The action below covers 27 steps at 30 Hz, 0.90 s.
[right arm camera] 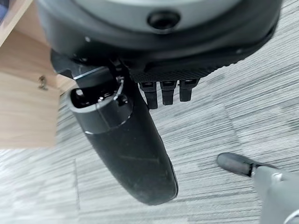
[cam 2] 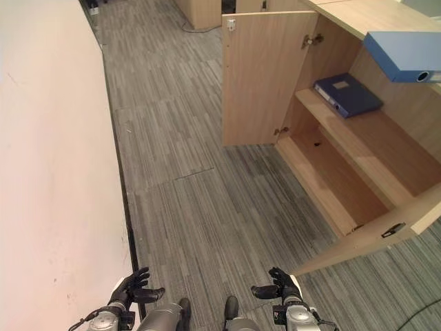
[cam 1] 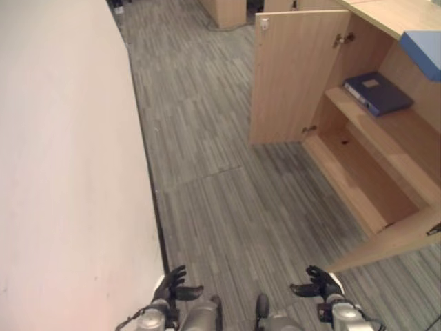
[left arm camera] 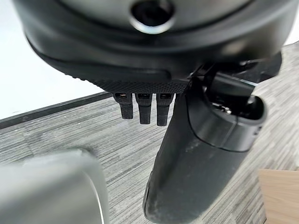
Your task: Put the empty folder in the office cabinet
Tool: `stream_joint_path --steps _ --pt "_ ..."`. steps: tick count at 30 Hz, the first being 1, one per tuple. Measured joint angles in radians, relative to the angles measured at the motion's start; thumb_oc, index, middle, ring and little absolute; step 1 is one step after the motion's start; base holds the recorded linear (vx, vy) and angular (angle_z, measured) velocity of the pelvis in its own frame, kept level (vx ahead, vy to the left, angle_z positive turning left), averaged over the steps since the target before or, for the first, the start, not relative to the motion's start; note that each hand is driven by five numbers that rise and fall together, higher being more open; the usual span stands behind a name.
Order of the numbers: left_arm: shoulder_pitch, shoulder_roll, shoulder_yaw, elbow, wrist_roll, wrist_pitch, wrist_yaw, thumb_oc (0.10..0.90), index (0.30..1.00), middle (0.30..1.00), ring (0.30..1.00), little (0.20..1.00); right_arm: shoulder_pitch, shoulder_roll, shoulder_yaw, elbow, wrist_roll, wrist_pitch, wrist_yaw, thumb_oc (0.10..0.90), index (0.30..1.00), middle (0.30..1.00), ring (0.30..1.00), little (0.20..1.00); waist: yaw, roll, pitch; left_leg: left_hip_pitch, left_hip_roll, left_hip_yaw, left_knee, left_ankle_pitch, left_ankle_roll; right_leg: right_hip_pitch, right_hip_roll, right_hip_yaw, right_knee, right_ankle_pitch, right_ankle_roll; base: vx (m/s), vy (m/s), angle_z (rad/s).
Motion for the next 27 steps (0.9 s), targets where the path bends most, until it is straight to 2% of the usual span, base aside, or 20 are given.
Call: stream_joint_path --steps 2,3,5,6,7,8,9,10,11,12,13,14,16,18,19,20,23,24,25,27 --pt "-0.007 -0.002 -0.006 0.014 -0.004 0.003 0.001 0.800 0.900 0.900 0.900 0.900 0.002 -0.013 0.001 0.026 0.000 0.006 -0.002 0.800 0.900 0.900 0.900 0.900 0.023 0.033 0.002 -0.002 0.061 -0.020 -0.092 0.049 -0.029 0.017 0.022 0.024 0.000 -0.004 0.006 0.36 0.051 -0.29" --pt "-0.006 -0.003 -0.009 0.015 -0.004 0.008 0.001 0.800 0.900 0.900 0.900 0.900 0.008 -0.023 0.003 0.026 0.000 0.006 -0.002 0.800 0.900 0.900 0.900 0.900 0.035 0.046 0.001 -0.011 0.079 -0.021 -0.095 0.050 -0.030 0.030 0.019 0.038 -0.001 -0.013 0.020 0.32 0.041 -0.44" --pt "-0.015 -0.004 -0.009 0.034 -0.004 0.010 0.002 0.800 0.900 0.900 0.900 0.900 0.005 -0.033 0.006 0.027 0.001 0.006 -0.009 0.800 0.900 0.900 0.900 0.900 0.052 0.051 0.000 -0.008 0.070 -0.041 -0.154 0.050 -0.033 0.030 -0.003 0.096 -0.001 -0.029 0.044 0.31 0.060 -0.55" --pt "-0.014 -0.006 -0.008 0.033 -0.005 0.011 0.003 0.800 0.900 0.900 0.900 0.900 -0.002 -0.040 0.008 0.024 0.001 0.006 -0.011 0.800 0.900 0.900 0.900 0.900 0.056 0.058 -0.001 -0.003 0.060 -0.059 -0.154 0.027 -0.024 0.027 -0.014 0.127 -0.001 -0.037 0.062 0.40 0.085 -0.92" --pt "0.007 -0.029 -0.001 0.027 -0.007 0.011 0.003 0.800 0.900 0.900 0.900 0.900 0.007 -0.082 0.024 0.018 0.001 0.004 -0.009 0.800 0.900 0.900 0.900 0.900 0.078 0.138 -0.008 0.016 0.109 -0.112 -0.148 -0.031 -0.040 0.011 0.030 0.140 0.114 -0.077 0.122 0.39 0.084 -0.80" --pt "-0.007 -0.019 0.009 0.017 -0.008 0.011 0.007 0.800 0.900 0.900 0.900 0.900 0.005 -0.066 0.032 0.033 0.000 0.012 -0.012 0.800 0.900 0.900 0.900 0.900 0.105 0.130 -0.002 0.012 0.096 -0.113 -0.105 0.053 -0.046 -0.040 0.027 0.146 0.290 -0.165 0.158 0.25 0.052 -0.72" --pt "0.002 0.012 0.009 -0.014 -0.008 0.005 0.016 0.800 0.900 0.900 0.900 0.900 0.005 -0.032 0.037 0.041 0.000 0.025 -0.011 0.800 0.900 0.900 0.900 0.900 0.140 0.080 -0.006 0.014 0.057 -0.115 -0.057 0.035 -0.045 -0.092 0.010 0.176 0.452 -0.253 0.158 0.28 0.140 -0.45" --pt "0.023 0.069 0.011 -0.045 -0.008 -0.013 0.024 0.800 0.900 0.900 0.900 0.900 0.010 0.017 0.043 0.056 0.000 0.027 0.003 0.800 0.900 0.900 0.900 0.900 0.169 0.002 -0.016 0.010 -0.019 -0.105 0.022 -0.016 -0.018 -0.123 -0.025 0.226 0.575 -0.349 0.123 0.26 0.172 -0.25" --pt "0.030 0.085 0.010 -0.033 -0.008 -0.013 0.027 0.800 0.900 0.900 0.900 0.900 0.013 0.035 0.041 0.055 0.000 0.023 0.005 0.800 0.900 0.900 0.900 0.900 0.162 -0.032 -0.040 -0.016 -0.051 -0.107 0.081 -0.016 0.003 -0.092 -0.052 0.267 0.506 -0.392 0.127 0.36 0.233 -0.07" --pt "0.027 0.073 0.017 -0.002 -0.009 -0.012 0.028 0.800 0.900 0.900 0.900 0.900 0.008 0.038 0.040 0.070 -0.001 0.013 0.002 0.800 0.900 0.900 0.900 0.900 0.161 -0.019 -0.049 -0.043 -0.051 -0.116 0.135 -0.034 0.037 -0.067 -0.046 0.271 0.464 -0.380 0.113 0.29 0.189 -0.16" --pt "0.034 0.065 0.016 0.026 -0.008 -0.010 0.028 0.800 0.900 0.900 0.900 0.900 -0.010 0.040 0.040 0.071 -0.001 0.012 0.001 0.800 0.900 0.900 0.900 0.900 0.168 -0.011 -0.063 -0.071 -0.049 -0.137 0.177 -0.053 0.052 -0.048 -0.043 0.285 0.403 -0.362 0.104 0.30 0.175 -0.59" --pt "0.034 0.045 0.019 0.068 -0.007 0.005 0.025 0.800 0.900 0.900 0.900 0.900 -0.034 0.040 0.044 0.067 -0.002 0.003 0.001 0.800 0.900 0.900 0.900 0.900 0.168 0.018 -0.076 -0.097 -0.054 -0.134 0.200 -0.086 0.069 -0.007 -0.060 0.305 0.289 -0.323 0.110 0.31 0.176 -0.63" --pt "0.024 0.042 0.024 0.067 -0.007 0.011 0.027 0.800 0.900 0.900 0.900 0.900 -0.036 0.054 0.056 0.059 -0.003 0.010 0.009 0.800 0.900 0.900 0.900 0.900 0.171 -0.013 -0.069 -0.100 -0.076 -0.095 0.210 -0.091 0.100 0.006 -0.074 0.322 0.281 -0.324 0.143 0.35 0.220 -0.33" --pt "0.028 0.055 0.024 0.064 -0.006 0.011 0.025 0.800 0.900 0.900 0.900 0.900 -0.035 0.080 0.065 0.059 -0.003 0.010 0.010 0.800 0.900 0.900 0.900 0.900 0.182 -0.055 -0.073 -0.098 -0.097 -0.061 0.237 -0.100 0.110 0.046 -0.098 0.319 0.271 -0.268 0.153 0.26 0.167 -0.28" --pt "0.020 0.049 0.024 0.056 -0.005 0.010 0.025 0.800 0.900 0.900 0.900 0.900 -0.050 0.086 0.072 0.057 -0.003 0.004 0.011 0.800 0.900 0.900 0.900 0.900 0.186 -0.064 -0.077 -0.107 -0.100 -0.044 0.250 -0.107 0.121 0.056 -0.115 0.325 0.246 -0.264 0.185 0.28 0.189 -0.16" --pt "0.011 0.048 0.024 0.041 -0.004 0.008 0.024 0.800 0.900 0.900 0.900 0.900 -0.059 0.086 0.071 0.057 -0.003 0.003 0.011 0.800 0.900 0.900 0.900 0.900 0.182 -0.063 -0.077 -0.110 -0.102 -0.044 0.247 -0.116 0.134 0.056 -0.117 0.322 0.274 -0.267 0.214 0.20 0.203 -0.10" --pt "-0.033 0.047 0.015 0.038 -0.002 0.007 0.022 0.800 0.900 0.900 0.900 0.900 -0.073 0.087 0.059 0.056 -0.003 0.007 0.010 0.800 0.900 0.900 0.900 0.900 0.184 -0.070 -0.083 -0.108 -0.118 -0.034 0.231 -0.137 0.143 0.043 -0.136 0.313 0.261 -0.227 0.243 0.20 0.178 -0.16" --pt "-0.039 0.047 0.017 0.039 -0.003 0.007 0.024 0.800 0.900 0.900 0.900 0.900 -0.081 0.085 0.057 0.056 -0.002 0.007 0.010 0.800 0.900 0.900 0.900 0.900 0.181 -0.065 -0.086 -0.093 -0.113 -0.015 0.189 -0.148 0.152 -0.012 -0.130 0.315 0.340 -0.216 0.263 0.14 0.196 -0.51" --pt "-0.028 0.049 0.018 0.039 -0.003 0.009 0.024 0.800 0.900 0.900 0.900 0.900 -0.094 0.085 0.056 0.056 -0.002 0.008 0.008 0.800 0.900 0.900 0.900 0.900 0.173 -0.058 -0.088 -0.082 -0.102 -0.001 0.154 -0.108 0.161 -0.068 -0.133 0.301 0.434 -0.215 0.284 0.11 0.234 -0.43" --pt "-0.034 0.049 0.017 0.038 -0.003 0.008 0.025 0.800 0.900 0.900 0.900 0.900 -0.082 0.087 0.055 0.058 -0.002 0.011 0.007 0.800 0.900 0.900 0.900 0.900 0.156 -0.054 -0.091 -0.072 -0.110 0.013 0.148 -0.107 0.175 -0.135 -0.138 0.283 0.543 -0.181 0.290 0.11 0.235 -0.17"
